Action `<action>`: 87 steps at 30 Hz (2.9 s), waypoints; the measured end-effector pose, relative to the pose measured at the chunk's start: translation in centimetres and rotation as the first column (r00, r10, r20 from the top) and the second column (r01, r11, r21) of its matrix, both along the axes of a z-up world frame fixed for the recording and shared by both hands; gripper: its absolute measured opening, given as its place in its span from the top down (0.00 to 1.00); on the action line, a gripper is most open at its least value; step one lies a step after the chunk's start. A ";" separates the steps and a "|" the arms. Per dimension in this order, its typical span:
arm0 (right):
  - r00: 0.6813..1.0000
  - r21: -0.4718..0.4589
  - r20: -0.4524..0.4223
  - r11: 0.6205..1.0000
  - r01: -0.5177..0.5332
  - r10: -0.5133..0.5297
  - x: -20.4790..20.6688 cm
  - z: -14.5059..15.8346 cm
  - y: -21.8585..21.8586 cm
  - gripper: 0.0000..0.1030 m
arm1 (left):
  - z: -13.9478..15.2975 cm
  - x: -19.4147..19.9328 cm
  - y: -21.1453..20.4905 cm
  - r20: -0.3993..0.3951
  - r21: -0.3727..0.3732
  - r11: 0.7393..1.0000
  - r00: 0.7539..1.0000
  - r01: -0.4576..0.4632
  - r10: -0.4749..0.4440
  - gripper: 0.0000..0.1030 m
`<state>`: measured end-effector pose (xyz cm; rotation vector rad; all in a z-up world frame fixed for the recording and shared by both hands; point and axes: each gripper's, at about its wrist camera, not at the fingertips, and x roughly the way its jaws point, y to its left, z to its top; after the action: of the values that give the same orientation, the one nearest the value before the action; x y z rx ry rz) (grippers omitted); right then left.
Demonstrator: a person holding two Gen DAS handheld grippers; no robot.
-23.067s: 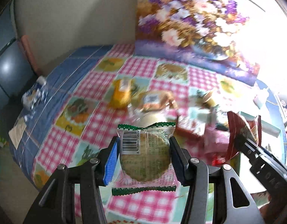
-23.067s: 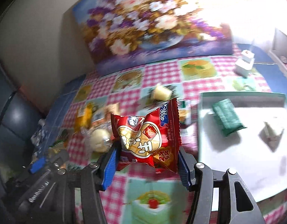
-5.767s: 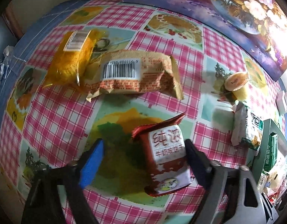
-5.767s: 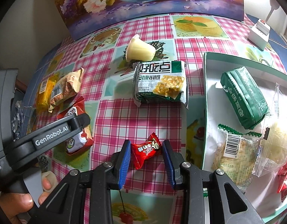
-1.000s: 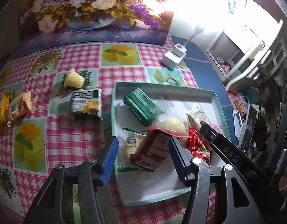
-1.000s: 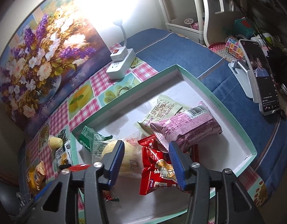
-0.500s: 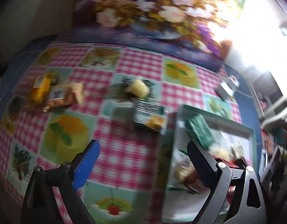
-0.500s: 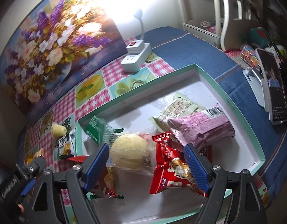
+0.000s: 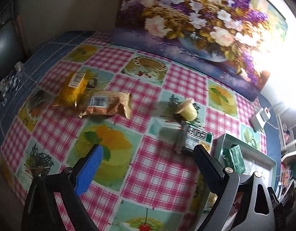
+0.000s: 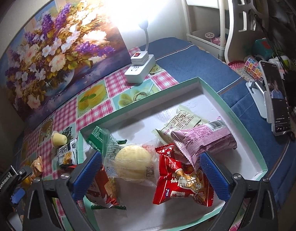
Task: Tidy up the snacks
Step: 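Open the left tool to drop the biscuit box while the right tool drops the candy into the tray, then withdraw both open tools from the tray toward the remaining snacks, then grasp the yellow bun bag with the left tool while the right tool grasps the pudding cup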
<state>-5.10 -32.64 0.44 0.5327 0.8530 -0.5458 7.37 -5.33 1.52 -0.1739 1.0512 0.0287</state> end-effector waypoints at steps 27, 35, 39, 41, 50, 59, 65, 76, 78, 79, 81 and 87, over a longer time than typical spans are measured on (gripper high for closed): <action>0.989 -0.162 -0.145 0.985 -0.063 0.040 -0.2 0.2 1.8 0.00 | -0.6 0.5 2.6 -0.035 -0.079 0.995 0.997 -0.065 0.062 0.08; 0.991 -0.181 -0.129 0.982 -0.046 0.023 -1.1 0.9 1.9 0.00 | -0.7 0.3 3.3 -0.040 -0.095 0.992 0.996 -0.081 0.077 0.08; 0.989 -0.173 -0.135 0.982 -0.077 0.054 -0.6 0.6 2.4 0.00 | -1.0 0.5 3.4 -0.048 -0.092 0.992 0.996 -0.083 0.078 0.08; 0.988 -0.163 -0.137 0.982 -0.091 0.069 -0.2 0.3 2.6 0.00 | -1.1 0.7 3.4 -0.055 -0.090 0.993 0.996 -0.075 0.070 0.08; 0.988 -0.191 -0.091 0.972 -0.138 0.122 2.4 1.7 3.9 0.00 | -1.2 2.1 6.6 -0.049 -0.088 0.993 0.996 -0.082 0.078 0.08; 0.952 -0.228 -0.074 0.924 -0.306 0.297 8.0 2.6 9.3 0.00 | -2.3 3.5 14.1 -0.035 -0.075 0.978 0.981 -0.193 0.191 0.08; 0.889 -0.206 -0.096 0.864 -0.459 0.449 11.8 1.1 13.1 0.00 | -3.2 5.0 17.4 -0.030 -0.053 0.983 0.984 -0.177 0.176 0.08; 0.756 -0.138 -0.233 0.749 -0.648 0.611 19.0 -3.6 15.1 0.00 | -3.3 9.7 14.8 -0.055 0.217 0.950 0.975 0.224 -0.217 0.08; 0.746 -0.124 -0.250 0.744 -0.657 0.617 20.2 -4.4 15.0 0.00 | -3.8 11.1 15.8 -0.084 0.154 0.966 0.977 0.206 -0.195 0.08; 0.740 -0.118 -0.257 0.739 -0.663 0.622 20.7 -4.8 15.1 0.00 | -4.1 11.7 16.3 -0.096 0.127 0.975 0.980 0.185 -0.173 0.08; 0.726 -0.106 -0.266 0.730 -0.676 0.634 21.6 -5.4 15.2 0.02 | -4.5 12.6 17.2 -0.101 0.098 0.984 0.985 0.146 -0.137 0.08; 0.689 -0.099 -0.298 0.696 -0.711 0.661 24.1 -6.6 16.1 0.11 | -6.3 14.8 17.8 -0.133 0.077 0.990 0.985 0.117 -0.106 0.08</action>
<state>19.05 -16.53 -6.21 -0.0847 1.1354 0.0167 22.13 12.51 -4.75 -0.0368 1.1849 -0.0173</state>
